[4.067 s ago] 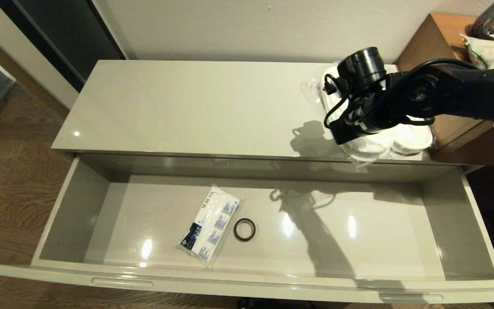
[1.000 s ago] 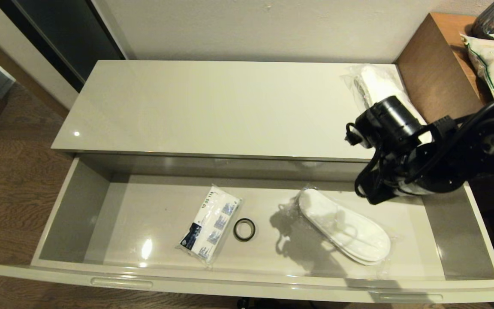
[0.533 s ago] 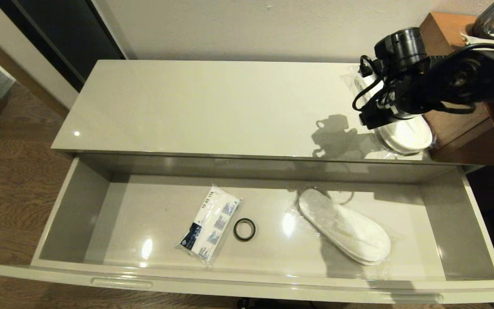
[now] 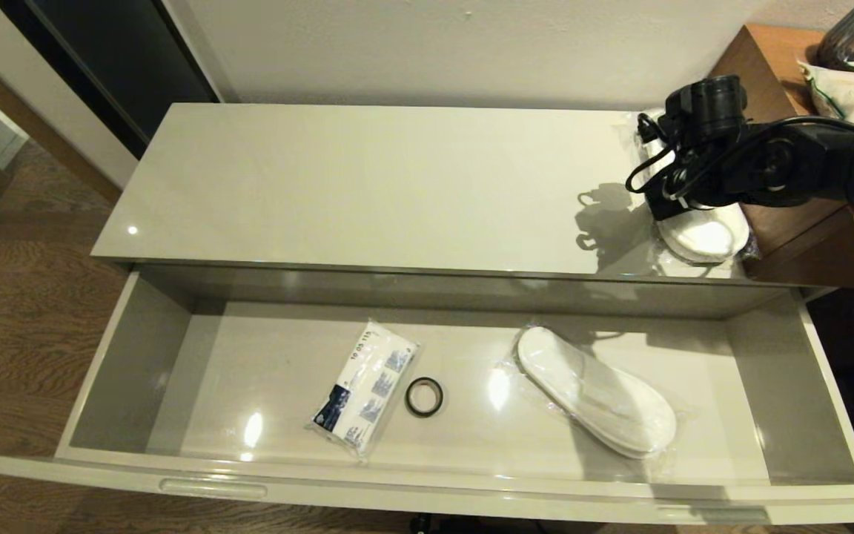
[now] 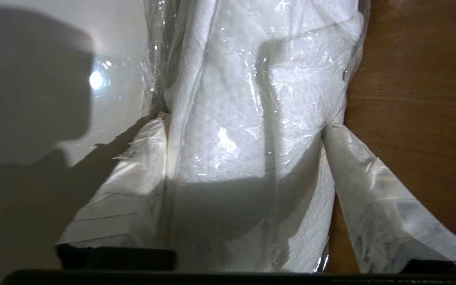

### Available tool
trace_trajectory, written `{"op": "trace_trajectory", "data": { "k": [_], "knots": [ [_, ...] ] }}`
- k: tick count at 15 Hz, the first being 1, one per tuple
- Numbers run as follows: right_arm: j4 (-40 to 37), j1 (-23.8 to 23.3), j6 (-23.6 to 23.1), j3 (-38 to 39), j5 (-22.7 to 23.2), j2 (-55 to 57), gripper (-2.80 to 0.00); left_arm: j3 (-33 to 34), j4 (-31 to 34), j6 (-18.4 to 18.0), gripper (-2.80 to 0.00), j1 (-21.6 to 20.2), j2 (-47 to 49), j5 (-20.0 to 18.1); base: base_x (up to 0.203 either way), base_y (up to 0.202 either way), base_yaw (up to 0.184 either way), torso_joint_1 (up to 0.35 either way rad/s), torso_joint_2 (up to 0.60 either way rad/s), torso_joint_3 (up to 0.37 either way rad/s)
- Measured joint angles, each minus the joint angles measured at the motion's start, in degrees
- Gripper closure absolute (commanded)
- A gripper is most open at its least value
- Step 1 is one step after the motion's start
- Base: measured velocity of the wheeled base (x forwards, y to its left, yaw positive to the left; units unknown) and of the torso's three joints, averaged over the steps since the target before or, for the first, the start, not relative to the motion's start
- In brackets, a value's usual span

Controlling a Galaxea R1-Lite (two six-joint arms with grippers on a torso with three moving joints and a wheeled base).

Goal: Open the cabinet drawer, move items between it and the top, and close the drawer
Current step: Pick up the disposable slippers on the table

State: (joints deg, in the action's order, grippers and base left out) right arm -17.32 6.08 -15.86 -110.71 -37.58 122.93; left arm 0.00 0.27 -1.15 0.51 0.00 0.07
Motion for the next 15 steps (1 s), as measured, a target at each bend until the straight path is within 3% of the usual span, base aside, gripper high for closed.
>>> {"op": "trace_trajectory", "data": {
  "k": [7, 15],
  "knots": [
    [-4.87, 0.45, 1.74, 0.24, -0.37, -0.71, 0.0, 0.0, 0.0, 0.01, 0.0, 0.0, 0.0, 0.02, 0.0, 0.0, 0.0, 0.0, 0.0, 0.0],
    [-25.26, 3.93, 13.58, 0.38, 1.92, -6.8, 0.0, 0.0, -0.03, 0.02, 0.0, 0.01, 0.0, 0.01, 0.0, 0.0, 0.0, 0.0, 0.0, 0.0]
  ]
}}
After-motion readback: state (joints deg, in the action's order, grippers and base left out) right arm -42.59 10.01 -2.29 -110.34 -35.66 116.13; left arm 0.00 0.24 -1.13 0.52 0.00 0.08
